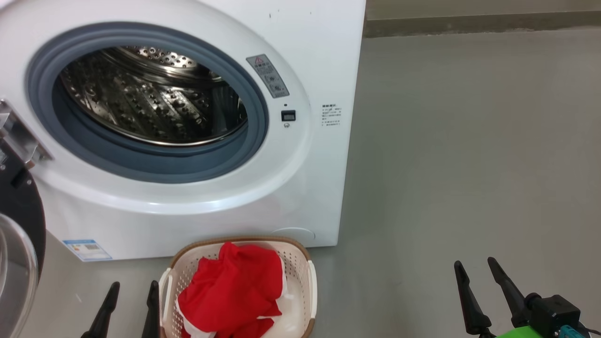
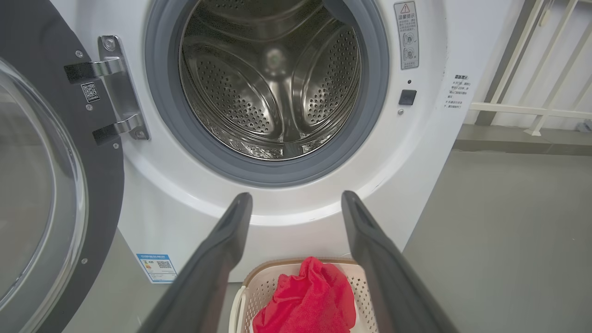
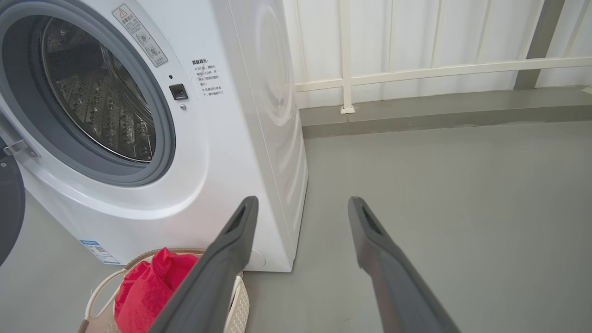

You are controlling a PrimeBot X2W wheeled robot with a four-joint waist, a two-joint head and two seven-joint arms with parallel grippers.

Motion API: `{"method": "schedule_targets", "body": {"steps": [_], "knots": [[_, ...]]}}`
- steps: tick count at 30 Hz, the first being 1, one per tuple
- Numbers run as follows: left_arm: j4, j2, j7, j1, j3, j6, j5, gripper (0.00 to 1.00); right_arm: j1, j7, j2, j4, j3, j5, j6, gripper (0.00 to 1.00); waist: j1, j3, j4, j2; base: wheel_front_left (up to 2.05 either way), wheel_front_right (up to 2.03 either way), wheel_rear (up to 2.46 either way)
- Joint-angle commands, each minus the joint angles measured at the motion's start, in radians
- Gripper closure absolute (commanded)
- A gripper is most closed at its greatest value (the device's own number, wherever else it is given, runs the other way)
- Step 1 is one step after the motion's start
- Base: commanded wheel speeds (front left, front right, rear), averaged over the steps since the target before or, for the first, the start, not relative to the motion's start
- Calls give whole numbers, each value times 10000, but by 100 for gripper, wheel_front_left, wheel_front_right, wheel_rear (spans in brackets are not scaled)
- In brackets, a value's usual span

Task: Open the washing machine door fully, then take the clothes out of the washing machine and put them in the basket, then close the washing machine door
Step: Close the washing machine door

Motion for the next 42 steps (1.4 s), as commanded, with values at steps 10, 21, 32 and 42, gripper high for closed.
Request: {"method": "schedule_targets", "body": {"steps": [10, 21, 32, 42], "knots": [[-364, 69, -51, -226, 435, -54, 63, 0, -264, -63, -132, -288, 198, -108, 48, 0, 0, 58, 41, 0, -115, 115, 0], [-320, 36, -51, -255, 399, -54, 43, 0, -261, -63, -121, -296, 217, -123, 48, 0, 0, 63, 74, 0, -38, 38, 0], [-97, -34, -51, -364, 397, -54, -154, 0, -263, -63, -116, -297, 232, -157, 48, 0, 0, 85, 383, 0, 0, 0, 0], [306, -158, -51, -268, 649, -54, -369, 0, -518, -63, -317, -7, 912, -148, 48, 0, 0, -41, 1634, 0, 0, 0, 0]]}}
